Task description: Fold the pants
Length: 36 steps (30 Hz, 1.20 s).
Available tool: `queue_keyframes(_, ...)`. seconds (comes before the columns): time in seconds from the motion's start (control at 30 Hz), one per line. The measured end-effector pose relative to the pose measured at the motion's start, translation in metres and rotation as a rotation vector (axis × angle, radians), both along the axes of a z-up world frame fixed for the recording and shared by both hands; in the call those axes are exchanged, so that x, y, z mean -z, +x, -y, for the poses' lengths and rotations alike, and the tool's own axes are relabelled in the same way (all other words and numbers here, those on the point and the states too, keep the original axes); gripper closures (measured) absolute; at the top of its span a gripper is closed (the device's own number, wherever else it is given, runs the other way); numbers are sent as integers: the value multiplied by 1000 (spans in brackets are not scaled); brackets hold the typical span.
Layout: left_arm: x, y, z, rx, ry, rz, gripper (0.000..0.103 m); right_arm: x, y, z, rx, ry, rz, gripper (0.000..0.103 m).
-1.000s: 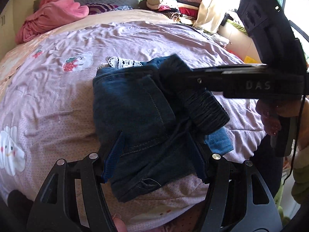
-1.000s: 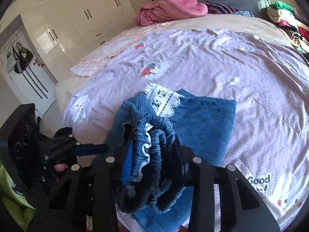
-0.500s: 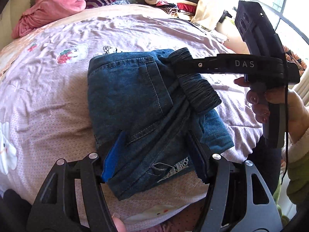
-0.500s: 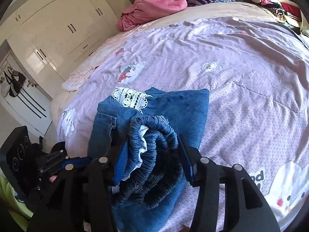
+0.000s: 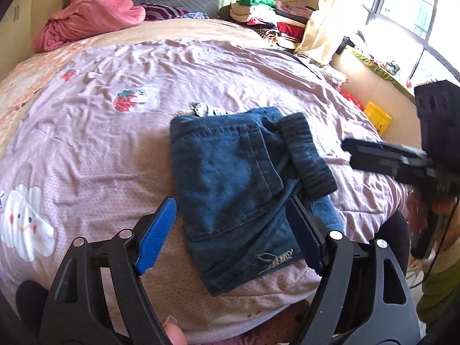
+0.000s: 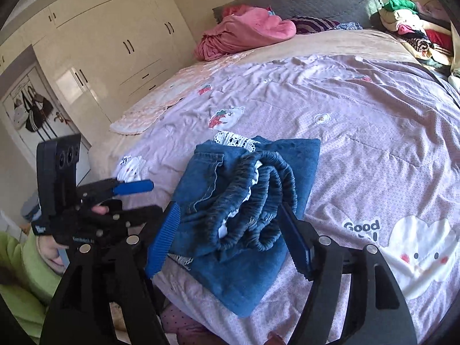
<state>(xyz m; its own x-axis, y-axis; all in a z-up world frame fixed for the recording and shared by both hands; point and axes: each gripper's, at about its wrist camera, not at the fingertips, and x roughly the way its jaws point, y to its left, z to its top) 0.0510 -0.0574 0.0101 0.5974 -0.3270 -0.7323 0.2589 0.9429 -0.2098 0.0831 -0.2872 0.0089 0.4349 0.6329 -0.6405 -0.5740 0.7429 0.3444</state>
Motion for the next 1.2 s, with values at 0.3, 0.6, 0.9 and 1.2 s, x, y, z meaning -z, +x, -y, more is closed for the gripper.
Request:
queue_keyframes(0.3,-4,29,-6,-27,40,-13,23,17,-15,-32,-77,-128,41,54)
queue_keyframes(0.6,19,55,13,-5,38,-60,27,27,-11,-28,-64,-135,43,84)
queue_keyframes(0.9,22,57,15,-4,51,-61,27,30,-7,-46,-91,-192,67,83)
queue_keyframes(1.2,28,64,17,7,60,-72,27,31,-25,-38,-148,-143,17,92)
